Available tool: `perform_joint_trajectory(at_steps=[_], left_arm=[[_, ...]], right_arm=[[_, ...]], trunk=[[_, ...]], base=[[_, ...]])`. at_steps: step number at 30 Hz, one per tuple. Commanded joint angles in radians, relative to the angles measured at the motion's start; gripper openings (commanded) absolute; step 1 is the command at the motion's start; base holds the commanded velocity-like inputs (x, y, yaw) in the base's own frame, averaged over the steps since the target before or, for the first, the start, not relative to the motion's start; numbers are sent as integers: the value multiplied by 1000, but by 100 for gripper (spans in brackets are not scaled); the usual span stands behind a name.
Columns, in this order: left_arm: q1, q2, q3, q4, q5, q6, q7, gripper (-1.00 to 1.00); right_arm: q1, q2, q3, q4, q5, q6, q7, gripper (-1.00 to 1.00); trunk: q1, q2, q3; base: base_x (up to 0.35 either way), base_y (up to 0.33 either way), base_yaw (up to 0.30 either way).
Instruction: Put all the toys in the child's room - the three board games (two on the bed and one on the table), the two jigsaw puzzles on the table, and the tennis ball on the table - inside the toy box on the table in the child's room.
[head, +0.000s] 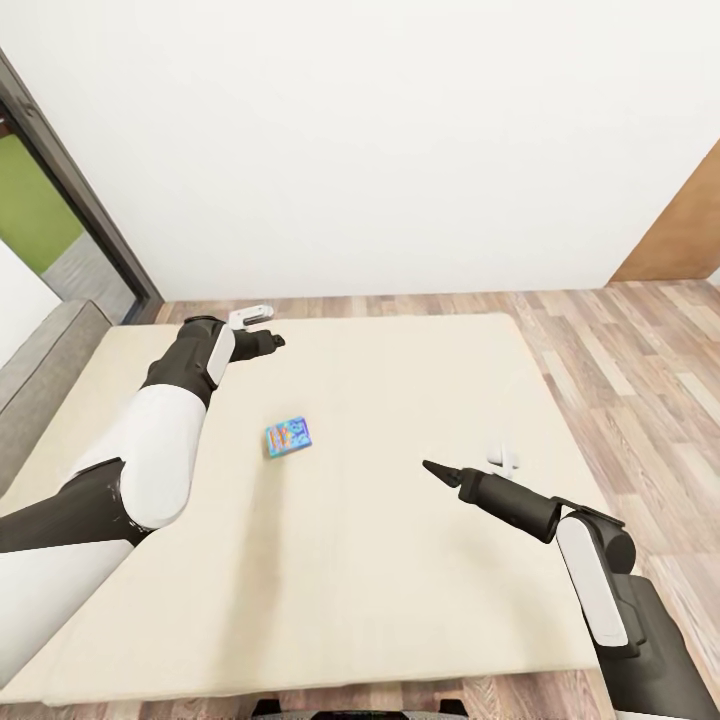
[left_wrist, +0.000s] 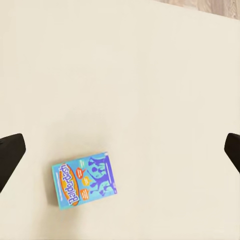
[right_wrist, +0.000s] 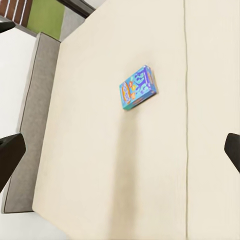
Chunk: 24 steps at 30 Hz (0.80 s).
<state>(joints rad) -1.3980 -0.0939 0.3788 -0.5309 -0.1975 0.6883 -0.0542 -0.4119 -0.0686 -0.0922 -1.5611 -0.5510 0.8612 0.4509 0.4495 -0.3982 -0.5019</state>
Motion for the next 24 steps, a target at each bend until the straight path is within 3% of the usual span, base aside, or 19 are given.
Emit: perform_joint_trajectory(at_steps=[1, 24], left_arm=[[-1, -1, 8, -1, -10, 4, -6, 100], [-5, -4, 8, -1, -10, -31, -5, 100]], right_arm=[[-1, 0, -1, -1, 2, 6, 5, 100], [-1, 0, -2, -1, 1, 6, 5, 100]], trunk=[[0, -2, -3], [0, -2, -41]], base=[[0, 0, 0], [0, 0, 0]])
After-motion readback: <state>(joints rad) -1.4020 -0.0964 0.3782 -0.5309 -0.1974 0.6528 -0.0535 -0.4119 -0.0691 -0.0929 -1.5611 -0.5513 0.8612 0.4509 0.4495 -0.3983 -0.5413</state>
